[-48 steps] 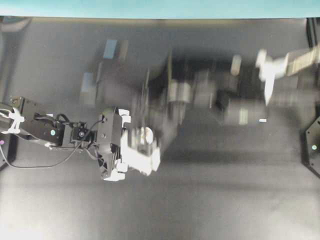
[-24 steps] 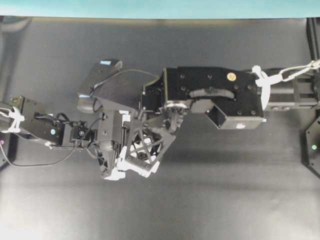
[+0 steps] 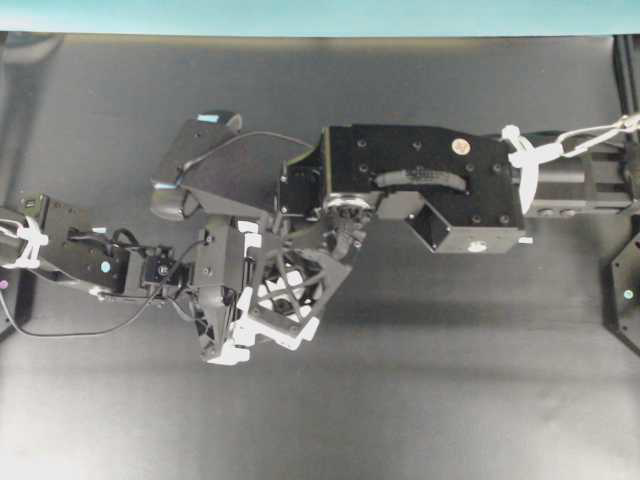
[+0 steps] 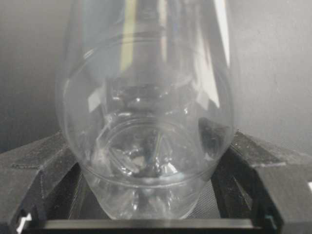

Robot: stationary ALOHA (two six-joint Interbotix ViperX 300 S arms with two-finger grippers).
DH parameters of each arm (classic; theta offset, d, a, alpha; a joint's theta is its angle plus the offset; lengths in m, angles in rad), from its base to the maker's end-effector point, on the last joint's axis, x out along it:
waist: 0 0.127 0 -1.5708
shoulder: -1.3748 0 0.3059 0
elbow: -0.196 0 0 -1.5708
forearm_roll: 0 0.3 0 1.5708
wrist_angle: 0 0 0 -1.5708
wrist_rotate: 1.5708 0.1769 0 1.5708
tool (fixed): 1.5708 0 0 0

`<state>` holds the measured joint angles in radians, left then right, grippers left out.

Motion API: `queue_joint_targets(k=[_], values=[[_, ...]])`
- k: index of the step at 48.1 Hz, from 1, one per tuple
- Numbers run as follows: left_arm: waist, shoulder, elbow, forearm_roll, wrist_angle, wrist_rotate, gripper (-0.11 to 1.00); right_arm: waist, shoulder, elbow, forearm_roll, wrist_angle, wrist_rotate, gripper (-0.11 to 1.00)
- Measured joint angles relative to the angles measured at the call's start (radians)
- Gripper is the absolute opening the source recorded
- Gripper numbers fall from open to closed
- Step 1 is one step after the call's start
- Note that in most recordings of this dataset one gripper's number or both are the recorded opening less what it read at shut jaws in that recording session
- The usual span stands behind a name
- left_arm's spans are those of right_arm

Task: Open the bottle cap by holding the bottle with the left arm and twisting the cap with the right arm.
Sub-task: 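Close the right gripper on the white cap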

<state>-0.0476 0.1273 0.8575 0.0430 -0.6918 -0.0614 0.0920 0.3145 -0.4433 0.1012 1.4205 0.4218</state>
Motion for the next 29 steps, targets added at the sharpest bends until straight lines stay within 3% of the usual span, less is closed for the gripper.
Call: queue_joint_targets(k=[19, 23, 29], values=[[-0.003, 0.002, 0.000, 0.000, 0.002, 0.000, 0.80, -0.006, 0.018, 0.023, -0.002, -0.025, -0.029, 0.75], [-0.003, 0.003, 0.000, 0.000, 0.002, 0.000, 0.80, -0.008, 0.018, 0.025, -0.002, -0.028, -0.031, 0.66], [-0.008, 0.005, 0.000, 0.000, 0.002, 0.005, 0.80, -0.014, 0.021, 0.025, -0.003, -0.032, -0.032, 0.38]])
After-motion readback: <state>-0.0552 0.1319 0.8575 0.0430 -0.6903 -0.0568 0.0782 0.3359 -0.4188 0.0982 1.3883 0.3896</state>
